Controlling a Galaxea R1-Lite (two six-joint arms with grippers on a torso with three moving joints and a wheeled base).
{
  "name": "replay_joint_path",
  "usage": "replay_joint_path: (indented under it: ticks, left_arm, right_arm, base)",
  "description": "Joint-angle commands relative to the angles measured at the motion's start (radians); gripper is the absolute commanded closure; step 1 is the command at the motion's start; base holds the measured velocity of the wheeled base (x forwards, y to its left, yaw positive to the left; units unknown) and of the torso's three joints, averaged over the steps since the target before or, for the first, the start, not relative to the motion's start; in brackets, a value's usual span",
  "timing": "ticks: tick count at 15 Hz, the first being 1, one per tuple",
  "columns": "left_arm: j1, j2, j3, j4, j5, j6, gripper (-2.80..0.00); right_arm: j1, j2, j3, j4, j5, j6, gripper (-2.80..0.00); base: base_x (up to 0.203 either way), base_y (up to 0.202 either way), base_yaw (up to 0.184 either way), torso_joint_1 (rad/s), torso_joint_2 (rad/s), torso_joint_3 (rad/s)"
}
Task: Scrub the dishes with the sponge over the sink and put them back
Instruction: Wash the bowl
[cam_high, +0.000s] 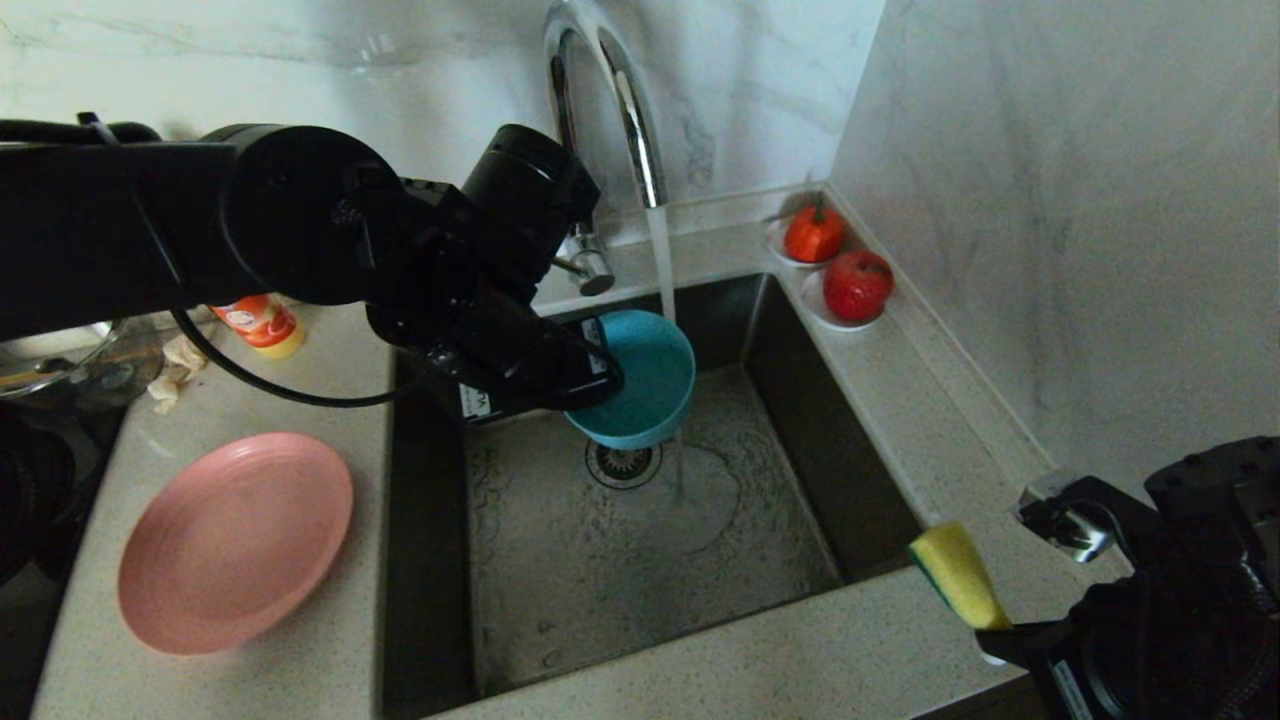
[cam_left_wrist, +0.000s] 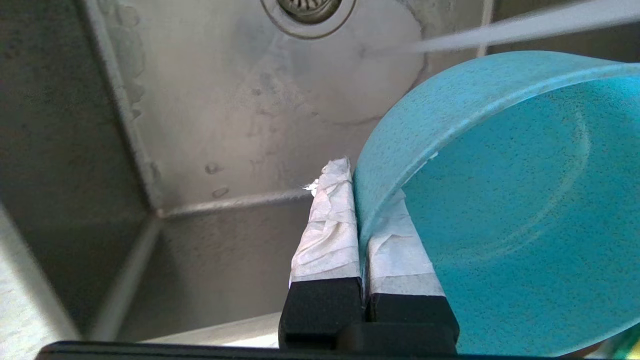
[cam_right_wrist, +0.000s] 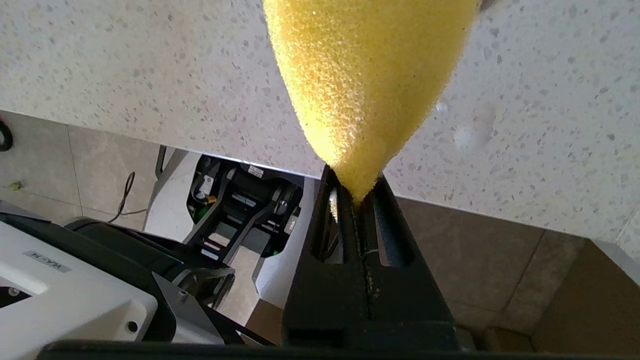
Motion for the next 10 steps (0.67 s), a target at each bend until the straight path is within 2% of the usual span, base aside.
replay_joint_path:
  ticks: [1,4,6,8,10]
  left_arm:
    - [0.000,0.041,-0.031,0.003,0.002,-0.006,0.00]
    - [0.001,0.077,-0.090,0.002,0.003,-0.020,0.00]
    - [0.001,0.088,-0.091,-0.026,0.015,-0.022,0.00]
    - [0.003,0.109,-0.091,-0.059,0.054,-0.024,0.00]
    - [0.004,0.115,-0.091,-0.064,0.057,-0.027,0.00]
  right_arm:
    - [0.001,0.003,0.002,0.001,0.001,0.001,0.00]
    - [0.001,-0.005,0.002,0.001,0.000,0.000,0.00]
    - [0.001,-0.005,0.004,0.001,-0.001,-0.001,0.00]
    - [0.001,-0.003,0.004,0.001,-0.001,-0.001,0.00]
    - [0.001,-0.002,0.004,0.001,-0.001,-0.001,0.00]
  base:
    - [0.000,0.000,0.000,0.000,0.00,0.000]
    - [0.000,0.000,0.000,0.000,0.00,0.000]
    - [0.000,0.000,0.000,0.000,0.00,0.000]
    - [0.000,0.000,0.000,0.000,0.00,0.000]
    - [0.000,0.000,0.000,0.000,0.00,0.000]
